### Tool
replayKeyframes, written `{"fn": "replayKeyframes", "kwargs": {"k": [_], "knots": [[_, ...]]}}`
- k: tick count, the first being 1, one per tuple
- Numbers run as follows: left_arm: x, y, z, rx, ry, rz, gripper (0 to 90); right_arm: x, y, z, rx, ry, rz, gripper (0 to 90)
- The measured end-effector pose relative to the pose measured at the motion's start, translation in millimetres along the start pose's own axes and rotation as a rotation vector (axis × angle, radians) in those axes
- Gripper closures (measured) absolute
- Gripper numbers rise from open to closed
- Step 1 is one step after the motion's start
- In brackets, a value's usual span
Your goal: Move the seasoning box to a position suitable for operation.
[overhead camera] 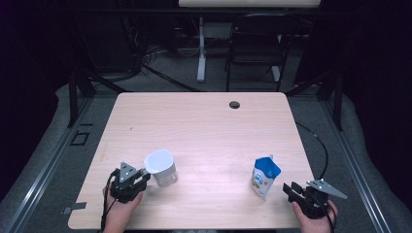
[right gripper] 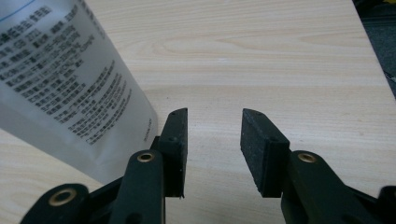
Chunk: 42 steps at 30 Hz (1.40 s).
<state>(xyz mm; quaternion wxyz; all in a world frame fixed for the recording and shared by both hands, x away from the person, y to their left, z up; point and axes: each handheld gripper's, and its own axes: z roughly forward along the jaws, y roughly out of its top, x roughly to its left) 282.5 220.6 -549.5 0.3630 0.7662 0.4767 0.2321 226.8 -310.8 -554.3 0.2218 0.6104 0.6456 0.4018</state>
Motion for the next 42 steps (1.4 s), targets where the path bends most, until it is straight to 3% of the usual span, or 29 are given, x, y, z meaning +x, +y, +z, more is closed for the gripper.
{"fn": "replayKeyframes", "kwargs": {"k": [14,26,32,42], "knots": [[-3.5,1.2,-0.7,0.012,-0.013,0.037,69.8,2.4,-2.9,2.7,0.021,0.028,-0.028,57.5],[-21.5,4.3,-1.4,0.017,-0.075,0.099,69.8,2.5,-4.9,3.4,0.034,0.021,-0.049,53.4],[-35.9,5.3,-2.2,0.015,-0.124,0.143,69.9,5.7,-5.2,4.2,0.04,0.023,-0.084,52.6],[-60.1,5.9,-2.6,0.025,-0.209,0.224,69.9,3.2,-5.9,2.8,0.043,0.023,-0.065,52.6]]}}
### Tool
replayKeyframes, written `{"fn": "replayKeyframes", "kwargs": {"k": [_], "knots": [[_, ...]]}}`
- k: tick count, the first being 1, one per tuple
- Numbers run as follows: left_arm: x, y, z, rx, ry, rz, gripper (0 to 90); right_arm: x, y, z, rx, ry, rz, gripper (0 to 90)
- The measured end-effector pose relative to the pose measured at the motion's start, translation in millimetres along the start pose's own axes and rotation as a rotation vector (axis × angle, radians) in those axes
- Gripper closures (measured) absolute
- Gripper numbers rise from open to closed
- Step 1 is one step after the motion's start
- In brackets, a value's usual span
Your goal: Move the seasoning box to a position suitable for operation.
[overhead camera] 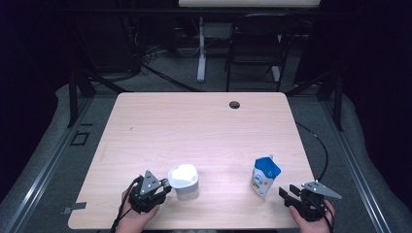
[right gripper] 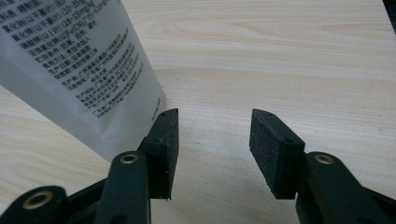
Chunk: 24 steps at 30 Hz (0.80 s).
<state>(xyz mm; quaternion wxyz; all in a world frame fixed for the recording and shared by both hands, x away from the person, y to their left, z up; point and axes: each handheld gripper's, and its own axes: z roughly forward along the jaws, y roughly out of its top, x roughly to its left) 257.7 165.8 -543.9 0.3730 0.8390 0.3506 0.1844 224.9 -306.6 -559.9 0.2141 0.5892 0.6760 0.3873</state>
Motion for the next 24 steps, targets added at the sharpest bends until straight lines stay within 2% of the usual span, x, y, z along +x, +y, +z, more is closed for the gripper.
{"fn": "replayKeyframes", "kwargs": {"k": [7,10,17,20,24], "knots": [[-7.8,1.8,1.9,-0.007,-0.067,0.057,69.9,0.0,-0.4,0.9,-0.001,0.004,0.0,52.6],[-8.8,1.9,3.4,-0.008,-0.082,0.069,69.9,0.2,-0.5,1.3,0.004,0.003,-0.002,52.6],[-2.8,-1.6,4.8,-0.033,-0.069,0.036,69.6,0.7,-0.8,0.8,0.005,0.009,-0.007,56.4],[0.1,-2.6,4.5,-0.037,-0.072,0.007,66.0,0.7,-1.0,0.6,0.002,0.004,-0.01,57.7],[1.6,-2.9,2.2,-0.032,-0.074,0.005,63.9,0.7,-0.8,-0.7,-0.003,-0.003,-0.009,57.9]]}}
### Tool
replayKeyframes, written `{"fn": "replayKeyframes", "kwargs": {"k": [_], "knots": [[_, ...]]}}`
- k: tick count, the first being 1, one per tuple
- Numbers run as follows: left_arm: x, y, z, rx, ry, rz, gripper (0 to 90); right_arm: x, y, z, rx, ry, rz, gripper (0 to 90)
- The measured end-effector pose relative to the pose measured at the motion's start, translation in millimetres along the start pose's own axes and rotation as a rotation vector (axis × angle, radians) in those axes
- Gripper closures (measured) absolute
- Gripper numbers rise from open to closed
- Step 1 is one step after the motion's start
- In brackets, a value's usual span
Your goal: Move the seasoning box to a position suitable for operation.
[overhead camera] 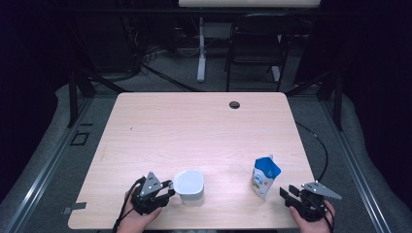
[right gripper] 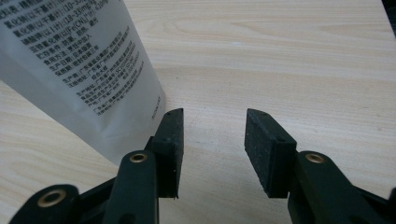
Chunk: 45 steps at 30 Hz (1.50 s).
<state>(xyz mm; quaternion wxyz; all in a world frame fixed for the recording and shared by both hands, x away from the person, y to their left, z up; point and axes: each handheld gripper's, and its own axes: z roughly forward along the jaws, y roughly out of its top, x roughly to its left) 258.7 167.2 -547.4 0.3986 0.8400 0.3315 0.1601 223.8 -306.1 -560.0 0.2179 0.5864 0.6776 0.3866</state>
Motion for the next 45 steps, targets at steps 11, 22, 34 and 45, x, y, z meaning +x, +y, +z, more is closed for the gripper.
{"fn": "replayKeyframes", "kwargs": {"k": [11,22,34,45], "knots": [[3.0,11.3,-24.3,0.002,-0.086,-0.082,56.2,9.4,8.5,-11.9,0.047,-0.018,-0.043,56.2],[10.1,0.3,-39.7,-0.025,-0.024,-0.082,49.9,34.2,14.2,-28.9,0.055,0.03,-0.069,63.6],[22.2,-9.7,-39.8,0.011,0.012,-0.124,56.3,58.4,8.0,-44.3,0.071,0.106,-0.172,68.6],[26.2,-9.4,-43.8,-0.011,0.026,-0.173,55.4,80.0,15.9,-48.8,0.007,0.151,-0.209,65.0]]}}
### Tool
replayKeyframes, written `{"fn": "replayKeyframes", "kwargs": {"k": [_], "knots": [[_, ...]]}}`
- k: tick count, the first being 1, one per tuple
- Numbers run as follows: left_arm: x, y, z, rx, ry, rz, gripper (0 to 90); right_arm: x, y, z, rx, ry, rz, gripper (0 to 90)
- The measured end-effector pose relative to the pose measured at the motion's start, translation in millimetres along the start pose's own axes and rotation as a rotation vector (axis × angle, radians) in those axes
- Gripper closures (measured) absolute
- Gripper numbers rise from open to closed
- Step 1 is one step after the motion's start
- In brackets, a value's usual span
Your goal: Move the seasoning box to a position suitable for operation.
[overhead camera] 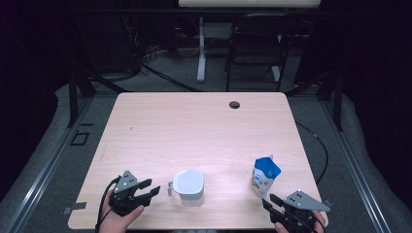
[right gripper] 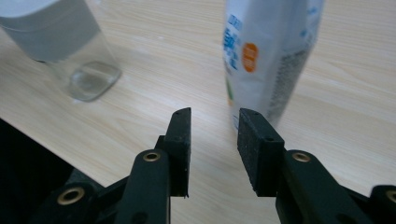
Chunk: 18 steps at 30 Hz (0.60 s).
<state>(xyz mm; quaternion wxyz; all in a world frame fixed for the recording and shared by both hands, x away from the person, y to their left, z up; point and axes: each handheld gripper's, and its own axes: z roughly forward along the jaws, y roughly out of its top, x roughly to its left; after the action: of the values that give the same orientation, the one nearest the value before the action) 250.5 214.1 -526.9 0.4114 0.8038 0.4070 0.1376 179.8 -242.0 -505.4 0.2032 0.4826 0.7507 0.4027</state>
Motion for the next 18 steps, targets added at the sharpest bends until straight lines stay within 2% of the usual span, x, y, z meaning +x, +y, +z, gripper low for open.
{"fn": "replayKeyframes", "kwargs": {"k": [2,6,11,13,16,18], "knots": [[0.6,0.6,-1.2,0.003,-0.01,-0.005,56.2,5.8,2.9,0.2,-0.01,0.026,-0.015,65.2],[0.4,0.6,-1.6,0.008,0.007,0.007,60.9,18.0,9.9,3.5,-0.005,0.063,-0.055,68.2],[2.6,0.1,-2.1,0.013,0.012,0.003,64.2,29.6,20.2,15.5,-0.011,0.118,-0.084,70.8],[3.7,0.6,-1.8,0.011,0.003,0.006,66.3,34.9,25.5,22.0,-0.015,0.134,-0.101,71.9],[4.9,0.5,0.2,-0.003,-0.017,0.01,66.0,42.9,36.9,33.8,-0.013,0.133,-0.141,72.5],[5.2,0.3,1.9,0.001,-0.031,0.019,65.6,47.3,46.5,42.0,-0.015,0.167,-0.146,72.4]]}}
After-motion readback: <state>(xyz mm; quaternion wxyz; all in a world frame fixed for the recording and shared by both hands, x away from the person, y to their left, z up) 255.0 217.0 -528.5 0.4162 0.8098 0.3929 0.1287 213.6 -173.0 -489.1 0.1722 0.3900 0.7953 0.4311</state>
